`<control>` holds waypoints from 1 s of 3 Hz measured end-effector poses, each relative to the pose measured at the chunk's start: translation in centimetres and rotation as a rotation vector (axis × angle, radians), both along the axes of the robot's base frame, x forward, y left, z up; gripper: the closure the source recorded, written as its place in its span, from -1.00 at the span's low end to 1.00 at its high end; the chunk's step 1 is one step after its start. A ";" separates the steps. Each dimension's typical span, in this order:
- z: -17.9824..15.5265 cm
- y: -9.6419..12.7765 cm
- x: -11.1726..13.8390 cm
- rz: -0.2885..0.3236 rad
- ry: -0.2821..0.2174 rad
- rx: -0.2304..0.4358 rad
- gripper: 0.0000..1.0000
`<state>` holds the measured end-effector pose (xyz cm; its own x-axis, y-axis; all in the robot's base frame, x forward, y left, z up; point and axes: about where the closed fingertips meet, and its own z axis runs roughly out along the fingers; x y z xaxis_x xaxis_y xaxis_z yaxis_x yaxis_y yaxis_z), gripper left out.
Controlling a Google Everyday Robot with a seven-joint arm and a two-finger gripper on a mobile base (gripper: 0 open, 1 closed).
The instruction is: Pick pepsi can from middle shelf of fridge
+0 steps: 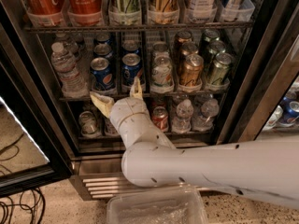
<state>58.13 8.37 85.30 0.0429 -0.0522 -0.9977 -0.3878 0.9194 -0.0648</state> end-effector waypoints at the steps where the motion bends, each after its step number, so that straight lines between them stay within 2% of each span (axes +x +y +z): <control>1: -0.1 0.5 -0.8 -0.016 -0.007 -0.017 -0.62; 2: -0.5 -0.4 -0.7 -0.061 -0.010 -0.020 -0.62; 3: -0.7 -2.3 -0.4 -0.122 -0.013 -0.022 -0.62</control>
Offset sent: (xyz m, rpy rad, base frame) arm -0.0047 -0.0156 -0.0145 -0.0254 -0.0039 -0.1155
